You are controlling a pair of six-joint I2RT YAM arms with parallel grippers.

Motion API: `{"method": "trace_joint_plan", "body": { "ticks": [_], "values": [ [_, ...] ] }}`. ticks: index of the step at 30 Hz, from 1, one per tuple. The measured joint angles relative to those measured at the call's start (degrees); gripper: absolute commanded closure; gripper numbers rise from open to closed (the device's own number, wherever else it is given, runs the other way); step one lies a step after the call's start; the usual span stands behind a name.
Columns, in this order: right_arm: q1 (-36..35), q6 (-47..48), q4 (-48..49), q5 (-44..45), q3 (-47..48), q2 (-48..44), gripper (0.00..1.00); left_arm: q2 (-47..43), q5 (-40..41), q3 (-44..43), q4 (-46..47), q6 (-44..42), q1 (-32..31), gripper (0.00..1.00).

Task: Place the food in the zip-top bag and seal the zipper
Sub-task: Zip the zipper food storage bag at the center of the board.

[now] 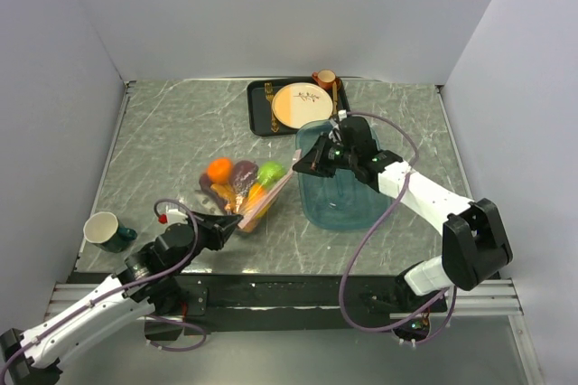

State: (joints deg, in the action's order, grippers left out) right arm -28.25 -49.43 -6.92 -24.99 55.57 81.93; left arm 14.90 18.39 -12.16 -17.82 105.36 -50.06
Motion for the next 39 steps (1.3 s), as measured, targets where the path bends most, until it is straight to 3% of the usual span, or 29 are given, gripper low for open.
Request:
{"method": "trace_joint_plan", "body": {
  "ticks": [13, 31, 38, 39],
  "values": [
    [2.99, 1.4, -0.04, -0.17, 2.47, 2.71, 0.97, -3.45, 1.05, -0.02, -5.79, 0.85, 0.0, 0.99],
    [3.56, 1.57, 0.28, -0.76, 3.48, 5.66, 0.97, -3.45, 1.11, -0.02, -6.43, 0.96, 0.0, 0.99],
    [4.07, 1.55, 1.42, -1.95, 3.56, 5.68, 0.96, -1.36, 1.44, -0.02, -4.76, 0.74, 0.0, 0.89],
    [4.2, 1.55, 1.62, -2.1, 3.56, 5.66, 0.96, -0.74, 1.42, -0.02, -4.39, 0.63, 0.0, 0.77]
  ]
}}
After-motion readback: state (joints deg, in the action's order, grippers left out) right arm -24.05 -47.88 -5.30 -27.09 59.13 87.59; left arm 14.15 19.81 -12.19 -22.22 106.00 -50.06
